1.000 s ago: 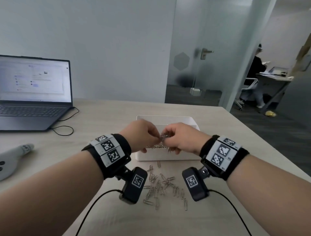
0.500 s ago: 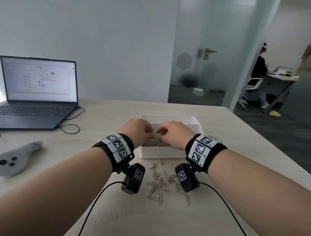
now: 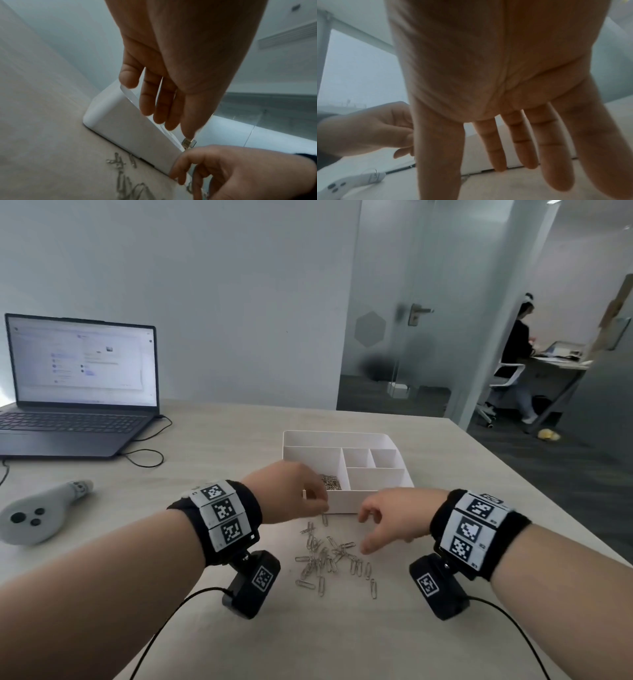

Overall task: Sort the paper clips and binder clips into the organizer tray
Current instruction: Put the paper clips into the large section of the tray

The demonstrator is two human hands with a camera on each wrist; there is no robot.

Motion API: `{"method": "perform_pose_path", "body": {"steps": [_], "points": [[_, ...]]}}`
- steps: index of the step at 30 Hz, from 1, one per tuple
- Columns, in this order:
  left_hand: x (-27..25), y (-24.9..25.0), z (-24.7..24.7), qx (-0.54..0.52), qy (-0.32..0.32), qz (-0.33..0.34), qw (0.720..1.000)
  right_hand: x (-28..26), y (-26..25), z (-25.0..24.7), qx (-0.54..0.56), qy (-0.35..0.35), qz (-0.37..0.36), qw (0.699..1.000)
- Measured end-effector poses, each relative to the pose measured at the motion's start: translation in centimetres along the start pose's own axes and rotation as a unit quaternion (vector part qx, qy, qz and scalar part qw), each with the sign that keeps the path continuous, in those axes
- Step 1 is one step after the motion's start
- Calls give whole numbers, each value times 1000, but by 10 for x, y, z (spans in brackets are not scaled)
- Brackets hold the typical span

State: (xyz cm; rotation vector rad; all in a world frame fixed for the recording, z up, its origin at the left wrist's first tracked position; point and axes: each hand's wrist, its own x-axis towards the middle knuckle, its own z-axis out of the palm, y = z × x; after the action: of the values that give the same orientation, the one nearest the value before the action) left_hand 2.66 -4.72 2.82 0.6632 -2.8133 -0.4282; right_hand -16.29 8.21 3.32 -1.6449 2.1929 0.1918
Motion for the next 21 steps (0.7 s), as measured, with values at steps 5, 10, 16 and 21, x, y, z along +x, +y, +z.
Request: {"method": "perform_pose_path", "body": {"steps": [5, 10, 16, 21], "points": [[-14, -4, 14, 87, -152, -46, 983, -11, 4, 10, -43, -20, 48, 998], [-17, 7, 26, 100, -192, -42, 975, -12, -10, 19, -32, -3, 0, 999], [-13, 28, 33, 128, -230, -17, 965, -10, -23, 26, 15, 2, -73, 997], [-15, 28, 27, 21, -230, -10, 973, -12, -18, 24, 23, 28, -66, 997]]}}
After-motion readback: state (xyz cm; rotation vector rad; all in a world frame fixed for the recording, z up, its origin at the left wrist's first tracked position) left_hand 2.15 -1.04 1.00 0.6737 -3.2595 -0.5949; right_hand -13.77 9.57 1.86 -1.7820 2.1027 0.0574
